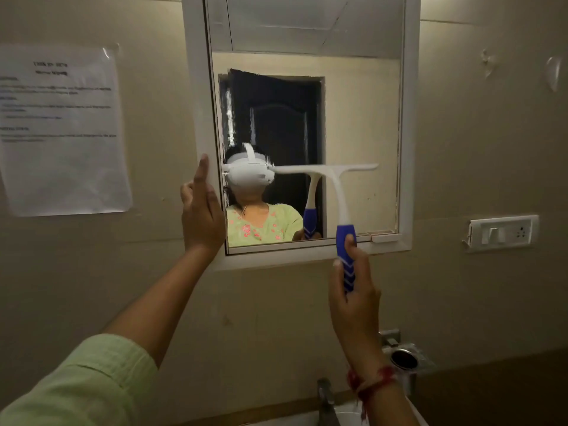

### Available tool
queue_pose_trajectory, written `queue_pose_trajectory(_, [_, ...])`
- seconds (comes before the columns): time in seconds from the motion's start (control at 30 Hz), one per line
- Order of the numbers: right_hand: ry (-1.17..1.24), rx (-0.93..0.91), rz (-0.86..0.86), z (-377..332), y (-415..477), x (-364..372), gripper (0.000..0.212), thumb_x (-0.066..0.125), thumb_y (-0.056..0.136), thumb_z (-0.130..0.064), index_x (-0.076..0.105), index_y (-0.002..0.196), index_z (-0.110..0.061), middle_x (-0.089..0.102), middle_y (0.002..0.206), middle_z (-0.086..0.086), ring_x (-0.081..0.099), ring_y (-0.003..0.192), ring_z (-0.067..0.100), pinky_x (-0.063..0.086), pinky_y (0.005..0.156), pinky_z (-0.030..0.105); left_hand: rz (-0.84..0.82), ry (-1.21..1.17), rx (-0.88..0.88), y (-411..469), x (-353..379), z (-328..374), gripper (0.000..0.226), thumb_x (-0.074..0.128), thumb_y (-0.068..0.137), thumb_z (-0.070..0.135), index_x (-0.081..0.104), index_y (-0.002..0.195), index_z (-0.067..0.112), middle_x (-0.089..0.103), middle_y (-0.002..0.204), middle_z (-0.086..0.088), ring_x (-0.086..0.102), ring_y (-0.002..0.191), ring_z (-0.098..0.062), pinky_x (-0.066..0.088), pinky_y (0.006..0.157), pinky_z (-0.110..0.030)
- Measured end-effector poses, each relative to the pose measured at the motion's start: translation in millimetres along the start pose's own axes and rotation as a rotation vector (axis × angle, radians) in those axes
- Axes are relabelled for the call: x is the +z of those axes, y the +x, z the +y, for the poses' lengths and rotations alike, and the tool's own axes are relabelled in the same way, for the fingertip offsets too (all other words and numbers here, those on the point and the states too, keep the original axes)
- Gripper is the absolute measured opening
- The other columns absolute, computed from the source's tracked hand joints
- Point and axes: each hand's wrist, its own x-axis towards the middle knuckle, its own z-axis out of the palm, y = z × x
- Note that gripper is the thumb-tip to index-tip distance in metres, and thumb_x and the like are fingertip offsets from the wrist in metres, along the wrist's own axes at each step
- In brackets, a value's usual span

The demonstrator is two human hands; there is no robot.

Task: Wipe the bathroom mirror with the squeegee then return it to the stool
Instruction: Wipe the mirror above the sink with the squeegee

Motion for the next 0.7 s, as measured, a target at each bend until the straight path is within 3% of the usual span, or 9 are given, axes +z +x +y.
queue_pose_trajectory(0.17, [-0.047, -0.072, 0.021, -11.5, 35.7, 0.5, 0.035, 0.039, 0.091, -0.038, 0.037, 0.126, -0.036, 0.054, 0.094, -0.010, 0.058, 0.073, 0.002, 0.050, 0.058, 0.012, 0.010, 0.000, 0.014, 0.5, 0.8, -1.6, 0.045, 0.030, 0.102, 0.010, 0.030, 0.146, 0.020, 0.039, 0.118, 0.003, 0.027, 0.071, 0.004, 0.026, 0.072, -0.010])
queue_pose_trajectory(0.4, [-0.039, 0.039, -0.007, 28.6, -35.6, 1.5, 0.041, 0.041, 0.088, -0.037, 0.036, 0.129, -0.037, 0.058, 0.090, 0.004, 0.058, 0.069, 0.006, 0.049, 0.057, 0.014, 0.012, 0.015, 0.046, 0.8, 1.4, -2.2, 0.045, 0.029, 0.101, 0.008, 0.030, 0.146, 0.017, 0.034, 0.109, 0.022, 0.041, 0.079, -0.001, 0.016, 0.081, 0.002])
queue_pose_trajectory(0.5, [-0.015, 0.042, -0.008, 29.6, -47.0, 3.8, 0.043, 0.044, 0.087, -0.032, 0.039, 0.130, -0.033, 0.058, 0.093, 0.003, 0.058, 0.073, 0.007, 0.050, 0.059, 0.015, 0.008, 0.005, 0.031, 0.9, 1.5, -2.7, 0.046, 0.029, 0.101, 0.007, 0.030, 0.146, 0.019, 0.036, 0.109, 0.021, 0.037, 0.081, 0.014, 0.023, 0.074, -0.005])
queue_pose_trajectory(0.6, [0.037, 0.043, 0.009, 18.0, -25.9, 4.4, 0.043, 0.042, 0.087, -0.040, 0.040, 0.129, -0.031, 0.058, 0.092, 0.004, 0.058, 0.069, 0.005, 0.049, 0.056, 0.013, 0.020, 0.000, 0.034, 0.2, 2.4, -4.1, 0.046, 0.029, 0.101, 0.009, 0.030, 0.146, 0.021, 0.039, 0.111, 0.014, 0.036, 0.083, 0.020, 0.024, 0.073, -0.007])
queue_pose_trajectory(0.7, [0.052, 0.025, 0.018, 9.2, -5.2, 3.7, 0.040, 0.041, 0.089, -0.041, 0.038, 0.129, -0.035, 0.056, 0.085, -0.004, 0.058, 0.064, 0.006, 0.049, 0.051, 0.014, 0.021, 0.000, 0.035, 0.8, 3.5, -5.6, 0.046, 0.029, 0.101, 0.008, 0.031, 0.146, 0.020, 0.035, 0.108, 0.024, 0.035, 0.085, 0.023, 0.023, 0.075, -0.006])
